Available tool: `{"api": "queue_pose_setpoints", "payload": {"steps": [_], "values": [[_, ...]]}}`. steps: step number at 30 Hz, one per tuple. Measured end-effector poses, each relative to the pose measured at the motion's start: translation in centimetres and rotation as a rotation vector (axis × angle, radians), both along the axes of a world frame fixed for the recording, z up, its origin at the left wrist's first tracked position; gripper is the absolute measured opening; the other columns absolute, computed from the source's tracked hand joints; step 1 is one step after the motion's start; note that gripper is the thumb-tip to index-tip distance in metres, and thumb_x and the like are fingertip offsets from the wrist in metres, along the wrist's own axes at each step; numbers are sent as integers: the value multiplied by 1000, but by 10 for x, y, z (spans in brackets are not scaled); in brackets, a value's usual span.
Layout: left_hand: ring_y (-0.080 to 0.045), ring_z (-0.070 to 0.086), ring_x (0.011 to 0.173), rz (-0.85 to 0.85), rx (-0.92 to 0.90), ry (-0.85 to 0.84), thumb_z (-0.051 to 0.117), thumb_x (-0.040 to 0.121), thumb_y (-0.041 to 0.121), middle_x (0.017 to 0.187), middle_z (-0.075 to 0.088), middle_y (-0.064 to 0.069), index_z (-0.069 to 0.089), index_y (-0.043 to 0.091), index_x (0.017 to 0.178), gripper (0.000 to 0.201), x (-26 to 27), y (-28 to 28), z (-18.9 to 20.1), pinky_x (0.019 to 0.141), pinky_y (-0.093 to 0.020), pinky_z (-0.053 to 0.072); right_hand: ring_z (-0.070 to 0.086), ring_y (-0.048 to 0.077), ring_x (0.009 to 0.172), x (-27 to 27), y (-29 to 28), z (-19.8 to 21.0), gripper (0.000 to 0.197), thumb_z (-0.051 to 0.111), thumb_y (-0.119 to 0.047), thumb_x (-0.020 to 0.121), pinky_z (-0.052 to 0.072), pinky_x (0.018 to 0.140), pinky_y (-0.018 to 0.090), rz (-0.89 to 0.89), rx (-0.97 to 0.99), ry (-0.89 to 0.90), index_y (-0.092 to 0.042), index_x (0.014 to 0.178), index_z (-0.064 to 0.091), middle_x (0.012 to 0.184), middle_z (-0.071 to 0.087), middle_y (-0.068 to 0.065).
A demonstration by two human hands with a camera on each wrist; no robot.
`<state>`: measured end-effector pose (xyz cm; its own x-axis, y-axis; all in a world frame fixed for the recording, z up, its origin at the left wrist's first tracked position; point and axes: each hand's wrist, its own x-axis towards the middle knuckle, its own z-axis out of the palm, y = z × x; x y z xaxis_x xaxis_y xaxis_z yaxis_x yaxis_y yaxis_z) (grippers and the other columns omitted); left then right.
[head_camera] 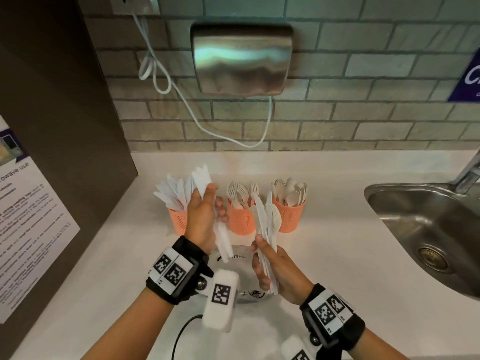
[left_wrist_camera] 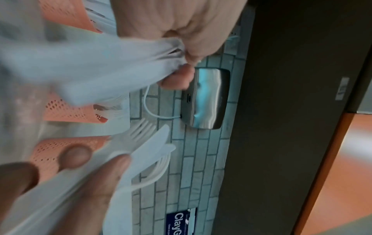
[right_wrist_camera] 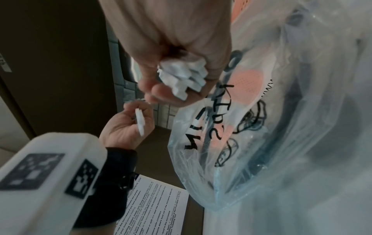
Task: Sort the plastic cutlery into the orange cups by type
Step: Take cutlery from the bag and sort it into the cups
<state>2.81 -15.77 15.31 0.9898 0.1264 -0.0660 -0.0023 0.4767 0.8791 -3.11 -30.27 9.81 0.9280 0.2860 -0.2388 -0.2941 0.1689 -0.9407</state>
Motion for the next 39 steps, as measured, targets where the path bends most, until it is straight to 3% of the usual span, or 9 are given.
{"api": "queue_pose_setpoints", "payload": {"steps": [5,8,11,17,22,25,31,33,39], "values": [[-2,24,33,-178,379,21,61,87,15,42,32,11,60,13,75,12,-9,2,-6,31,-14,21,28,6,32,1,1,2,25,45,-30,95,28,35,17,-29,-10,40,-13,76,43,44,34,-5],[0,38,31,-244,574,-14,69,81,17,39,44,13,64,8,87,12,-22,-11,-16,33,-12,28,28,6,32,3,5,3,31,46,-25,96,28,35,17,-35,-4,33,-14,67,40,45,34,-5],[0,57,48,-208,653,-71,74,77,19,59,61,5,64,8,83,17,-26,-22,-26,47,-11,42,29,6,34,3,8,4,23,43,-24,97,27,36,18,-17,11,25,-13,76,44,47,36,-4],[-11,59,60,-173,726,-88,65,81,13,63,62,-1,61,7,72,11,-21,-23,-30,61,-22,48,31,5,36,1,6,4,25,45,-39,91,29,36,17,25,12,-18,-15,90,45,50,37,-6],[1,44,34,-127,558,-2,40,93,8,63,54,-3,52,3,87,15,-17,-26,-21,36,-10,31,29,5,37,0,4,1,44,34,-54,90,26,36,17,24,55,43,-14,82,51,49,34,-6],[0,39,30,-62,445,-8,33,95,6,63,54,-10,48,9,73,27,-11,-22,-14,34,-13,28,29,5,34,-1,2,0,45,34,-56,89,26,34,16,36,70,81,-14,79,49,45,35,-7],[-6,41,43,-42,311,11,39,99,20,46,40,6,54,10,79,27,0,-7,-9,51,-21,39,28,5,33,2,-4,-5,34,32,-43,96,25,32,15,48,174,159,-16,106,52,48,37,-5],[-7,45,41,-119,289,-6,42,98,20,47,39,5,51,11,79,23,-4,-5,-5,45,-22,45,28,5,32,4,-5,-5,33,31,-38,97,25,31,15,60,209,180,-15,110,52,47,38,-5],[2,41,31,-207,638,-160,58,88,3,51,44,11,59,5,99,12,-19,-14,8,35,-6,28,25,4,33,3,-6,-3,30,38,-33,88,21,32,15,148,218,193,-16,105,57,46,34,-6]]}}
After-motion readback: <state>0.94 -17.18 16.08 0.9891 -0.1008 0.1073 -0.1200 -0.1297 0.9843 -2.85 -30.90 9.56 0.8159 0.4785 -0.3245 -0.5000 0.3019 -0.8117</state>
